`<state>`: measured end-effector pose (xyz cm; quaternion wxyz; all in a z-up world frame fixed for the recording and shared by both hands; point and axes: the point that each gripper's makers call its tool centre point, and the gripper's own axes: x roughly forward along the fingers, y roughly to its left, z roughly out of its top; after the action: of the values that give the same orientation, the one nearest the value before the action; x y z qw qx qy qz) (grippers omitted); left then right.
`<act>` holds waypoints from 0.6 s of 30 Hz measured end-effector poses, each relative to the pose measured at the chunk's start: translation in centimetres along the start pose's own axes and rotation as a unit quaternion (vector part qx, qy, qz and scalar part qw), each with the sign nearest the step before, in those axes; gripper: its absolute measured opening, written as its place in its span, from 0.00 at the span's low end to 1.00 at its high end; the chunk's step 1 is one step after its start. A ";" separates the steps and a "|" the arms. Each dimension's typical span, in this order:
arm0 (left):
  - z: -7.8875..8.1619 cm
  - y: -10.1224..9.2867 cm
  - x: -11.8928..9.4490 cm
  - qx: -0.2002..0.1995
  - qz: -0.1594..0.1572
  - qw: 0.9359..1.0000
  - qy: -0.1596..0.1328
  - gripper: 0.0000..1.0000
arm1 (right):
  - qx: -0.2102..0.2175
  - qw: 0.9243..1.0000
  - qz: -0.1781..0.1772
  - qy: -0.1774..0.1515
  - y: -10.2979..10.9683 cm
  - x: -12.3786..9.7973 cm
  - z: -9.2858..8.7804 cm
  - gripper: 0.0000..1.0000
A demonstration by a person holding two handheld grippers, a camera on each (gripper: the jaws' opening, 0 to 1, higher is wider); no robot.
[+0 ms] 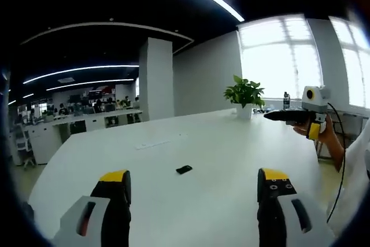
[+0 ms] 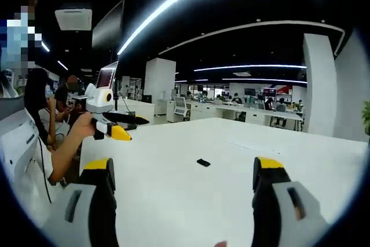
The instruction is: Snap the two parts of the plastic buckle together until the buckle closes and remains connected.
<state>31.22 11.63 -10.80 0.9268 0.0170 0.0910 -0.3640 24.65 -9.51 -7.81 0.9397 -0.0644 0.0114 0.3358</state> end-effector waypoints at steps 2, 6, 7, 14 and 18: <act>0.0 0.0 -0.4 -0.006 0.005 1.000 -0.005 0.93 | 0.002 1.000 -0.008 0.000 0.1 -0.1 -0.1 1.00; -0.4 0.3 -1.0 -0.013 0.018 1.000 -0.013 0.93 | 0.015 0.998 -0.051 -0.016 -0.4 -0.8 -0.5 1.00; -0.7 0.4 -1.1 -0.015 0.024 1.000 -0.012 0.93 | 0.022 0.998 -0.064 -0.019 -0.7 -1.0 -0.6 1.00; -2.3 0.7 -2.5 -0.014 0.053 0.998 0.010 0.94 | 0.022 0.991 -0.129 -0.012 -1.3 -2.6 -1.3 1.00; -2.5 0.9 -3.6 -0.021 0.075 0.997 0.002 0.94 | 0.028 0.990 -0.140 -0.006 -1.3 -3.2 -1.9 1.00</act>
<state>28.83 15.00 -12.65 0.9515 0.0054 0.0986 -0.2913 23.05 -12.71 -9.36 0.9789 -0.0375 0.0061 0.2009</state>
